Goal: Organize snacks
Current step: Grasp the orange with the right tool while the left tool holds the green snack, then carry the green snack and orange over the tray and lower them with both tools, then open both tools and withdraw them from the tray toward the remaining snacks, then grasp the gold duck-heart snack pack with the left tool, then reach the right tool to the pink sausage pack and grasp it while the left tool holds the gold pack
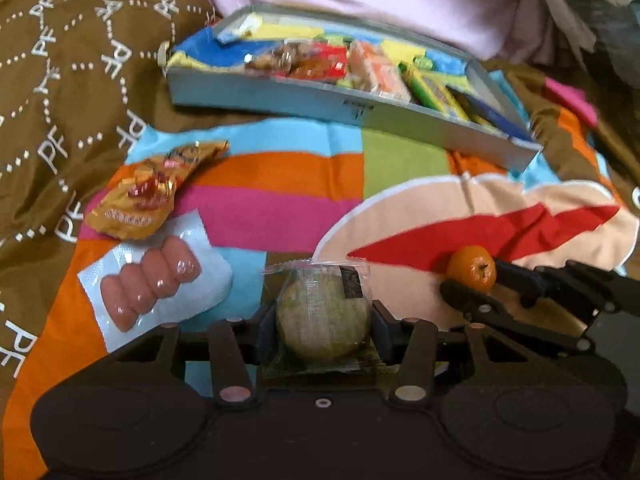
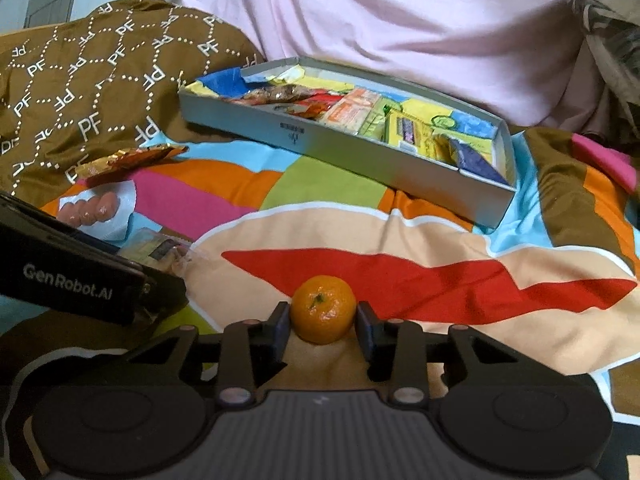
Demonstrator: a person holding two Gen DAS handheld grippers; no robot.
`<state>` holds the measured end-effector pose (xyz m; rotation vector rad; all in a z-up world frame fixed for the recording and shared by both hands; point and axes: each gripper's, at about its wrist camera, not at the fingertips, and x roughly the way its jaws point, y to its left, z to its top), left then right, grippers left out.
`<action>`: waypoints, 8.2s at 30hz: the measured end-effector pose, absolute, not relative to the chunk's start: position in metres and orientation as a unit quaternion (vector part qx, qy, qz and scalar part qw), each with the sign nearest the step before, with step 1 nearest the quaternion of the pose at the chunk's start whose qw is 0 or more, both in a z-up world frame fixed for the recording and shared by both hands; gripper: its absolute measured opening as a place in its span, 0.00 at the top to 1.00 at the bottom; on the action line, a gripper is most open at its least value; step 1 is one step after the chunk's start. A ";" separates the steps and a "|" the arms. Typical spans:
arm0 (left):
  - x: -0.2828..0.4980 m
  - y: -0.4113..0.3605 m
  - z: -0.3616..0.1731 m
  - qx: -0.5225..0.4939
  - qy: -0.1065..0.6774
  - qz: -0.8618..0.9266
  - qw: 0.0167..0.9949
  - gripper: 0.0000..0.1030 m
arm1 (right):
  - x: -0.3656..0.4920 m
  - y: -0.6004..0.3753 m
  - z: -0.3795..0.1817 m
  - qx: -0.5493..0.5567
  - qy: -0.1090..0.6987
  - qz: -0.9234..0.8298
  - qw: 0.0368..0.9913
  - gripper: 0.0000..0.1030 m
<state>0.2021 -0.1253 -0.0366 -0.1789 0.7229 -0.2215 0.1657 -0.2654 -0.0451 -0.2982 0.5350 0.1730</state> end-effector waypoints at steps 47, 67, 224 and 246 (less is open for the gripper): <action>0.398 -0.238 0.050 -0.051 0.235 -0.145 0.960 0.51 | 0.263 -0.334 -0.002 -0.037 0.084 -0.052 0.994 0.61; 0.398 -0.226 0.051 -0.079 0.246 -0.150 0.954 0.21 | 0.266 -0.325 -0.002 -0.049 0.081 -0.042 0.995 0.32; 0.222 0.035 -0.025 -0.045 0.395 -0.082 0.914 0.51 | 0.147 -0.126 -0.046 -0.119 0.282 0.159 0.939 0.00; 0.211 0.048 -0.032 -0.104 0.362 -0.082 0.923 0.51 | 0.172 -0.096 -0.055 -0.187 0.229 0.227 0.928 0.21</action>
